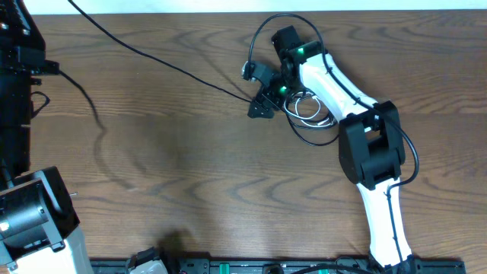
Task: Untangle cables
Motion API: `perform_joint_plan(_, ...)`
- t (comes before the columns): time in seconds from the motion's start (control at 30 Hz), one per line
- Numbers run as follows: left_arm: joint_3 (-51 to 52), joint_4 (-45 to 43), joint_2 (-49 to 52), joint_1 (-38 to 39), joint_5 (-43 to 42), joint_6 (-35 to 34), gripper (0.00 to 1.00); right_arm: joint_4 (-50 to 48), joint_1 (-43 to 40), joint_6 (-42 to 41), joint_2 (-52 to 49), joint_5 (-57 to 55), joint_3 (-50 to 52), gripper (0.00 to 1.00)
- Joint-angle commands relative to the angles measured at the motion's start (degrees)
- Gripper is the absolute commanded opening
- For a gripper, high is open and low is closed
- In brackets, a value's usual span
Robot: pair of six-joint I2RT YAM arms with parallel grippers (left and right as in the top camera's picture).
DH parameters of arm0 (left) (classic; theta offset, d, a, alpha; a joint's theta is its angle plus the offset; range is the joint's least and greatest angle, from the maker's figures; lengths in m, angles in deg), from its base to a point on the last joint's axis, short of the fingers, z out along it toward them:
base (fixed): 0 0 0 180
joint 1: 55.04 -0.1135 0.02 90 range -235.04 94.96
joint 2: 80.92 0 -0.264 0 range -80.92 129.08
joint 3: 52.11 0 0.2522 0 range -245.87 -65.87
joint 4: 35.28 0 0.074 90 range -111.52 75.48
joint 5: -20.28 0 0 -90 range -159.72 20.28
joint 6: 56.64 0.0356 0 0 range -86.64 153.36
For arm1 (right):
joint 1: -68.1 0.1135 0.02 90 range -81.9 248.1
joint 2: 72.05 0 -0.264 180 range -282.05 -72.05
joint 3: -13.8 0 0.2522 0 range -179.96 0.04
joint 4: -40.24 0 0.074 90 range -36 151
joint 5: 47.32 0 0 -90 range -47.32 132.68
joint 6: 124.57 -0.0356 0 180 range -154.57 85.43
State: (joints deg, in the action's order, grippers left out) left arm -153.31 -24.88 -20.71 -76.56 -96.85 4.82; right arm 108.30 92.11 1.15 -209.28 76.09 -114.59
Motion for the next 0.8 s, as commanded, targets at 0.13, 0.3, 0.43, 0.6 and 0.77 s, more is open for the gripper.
perform_joint_plan(0.13, -1.0, -0.4, -0.5, 0.1, -1.0, -0.3, 0.07, -0.6, 1.2, 0.5, -1.8, -1.0, 0.2, 0.74)
perform_joint_plan(0.3, -1.0, -0.2, -0.5, 0.1, -1.0, -0.3, 0.07, -2.4, 1.2, -2.6, -2.7, -3.0, 0.4, 0.64)
perform_joint_plan(0.43, -1.0, -0.1, -0.5, 0.1, -1.0, -0.3, 0.07, -3.0, 1.2, -3.5, -3.3, -3.1, 0.4, 0.46)
perform_joint_plan(0.6, -1.0, 1.4, -0.5, 0.1, -1.0, -0.3, 0.07, -4.4, 1.1, -9.8, -3.2, -5.2, 0.3, 0.01)
perform_joint_plan(0.77, -1.0, 7.5, 0.1, 0.1, -1.0, -0.3, 0.07, -3.1, 0.6, -15.9, -1.0, -5.2, -3.3, 0.01)
